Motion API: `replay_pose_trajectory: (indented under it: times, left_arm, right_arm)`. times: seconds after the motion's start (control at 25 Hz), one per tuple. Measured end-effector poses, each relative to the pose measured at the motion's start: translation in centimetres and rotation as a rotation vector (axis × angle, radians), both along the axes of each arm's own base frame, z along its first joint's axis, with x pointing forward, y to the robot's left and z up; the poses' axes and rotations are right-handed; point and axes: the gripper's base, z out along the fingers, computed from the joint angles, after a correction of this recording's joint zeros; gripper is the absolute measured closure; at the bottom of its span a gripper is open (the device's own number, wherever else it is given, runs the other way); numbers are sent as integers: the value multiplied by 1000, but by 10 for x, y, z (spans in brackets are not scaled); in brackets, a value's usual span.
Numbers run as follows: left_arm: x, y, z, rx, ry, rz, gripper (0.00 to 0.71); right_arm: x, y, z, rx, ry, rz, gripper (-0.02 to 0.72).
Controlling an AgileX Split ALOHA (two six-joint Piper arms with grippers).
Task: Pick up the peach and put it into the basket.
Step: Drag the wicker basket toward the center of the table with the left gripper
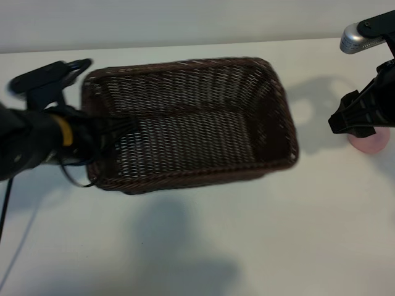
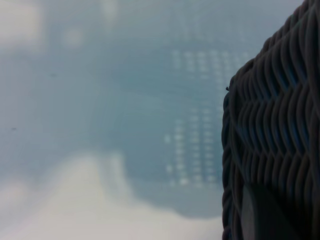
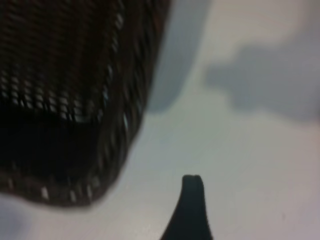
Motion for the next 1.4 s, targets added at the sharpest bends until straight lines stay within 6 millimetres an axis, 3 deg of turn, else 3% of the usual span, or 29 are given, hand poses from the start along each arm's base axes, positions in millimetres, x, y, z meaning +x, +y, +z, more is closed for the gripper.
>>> replay_pose_trajectory:
  times: [0.28,0.6,1.0,1.4]
  left_arm:
    - [20,-22,-10,-8,44,-144,550]
    - [34,-31,-44,-27,88,-99,550]
    - [42,-36,-68,-42,114,-63,550]
    - [44,-37,-72,-38,114,-72,552]
  right_arm:
    - [-1,0,0,0,9,2,109]
    - [-1,0,0,0,11,3,109]
    - [-1,0,-1,0,13,3,109]
    - [-1,0,-1,0,13,3,109]
